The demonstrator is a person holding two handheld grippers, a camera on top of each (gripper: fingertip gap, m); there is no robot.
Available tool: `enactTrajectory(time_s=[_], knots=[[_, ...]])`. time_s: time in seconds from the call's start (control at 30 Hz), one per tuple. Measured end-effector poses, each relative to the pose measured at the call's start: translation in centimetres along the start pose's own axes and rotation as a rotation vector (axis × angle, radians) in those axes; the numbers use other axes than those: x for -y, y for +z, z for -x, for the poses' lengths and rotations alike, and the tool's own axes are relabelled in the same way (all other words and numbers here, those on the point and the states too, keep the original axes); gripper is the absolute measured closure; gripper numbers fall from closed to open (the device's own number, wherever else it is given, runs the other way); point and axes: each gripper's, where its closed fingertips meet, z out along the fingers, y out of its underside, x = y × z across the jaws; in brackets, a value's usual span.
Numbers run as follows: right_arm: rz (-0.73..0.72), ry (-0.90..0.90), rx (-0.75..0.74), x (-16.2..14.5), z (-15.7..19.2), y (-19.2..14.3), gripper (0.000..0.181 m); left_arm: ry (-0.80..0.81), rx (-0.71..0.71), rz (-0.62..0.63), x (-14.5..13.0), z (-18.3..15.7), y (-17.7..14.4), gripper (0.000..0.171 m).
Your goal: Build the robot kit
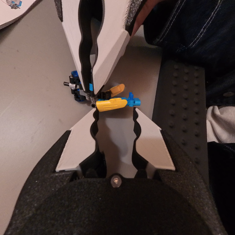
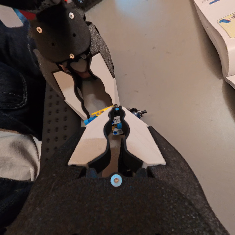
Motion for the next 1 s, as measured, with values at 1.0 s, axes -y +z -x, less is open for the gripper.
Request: enactTrajectory(time_s=[1.0], knots=[[0.415, -0.230, -0.116, 0.6, 1.3, 2.8, 0.174, 0.010, 0.101, -0.176, 0.9, 1.4, -5.1, 0.134]])
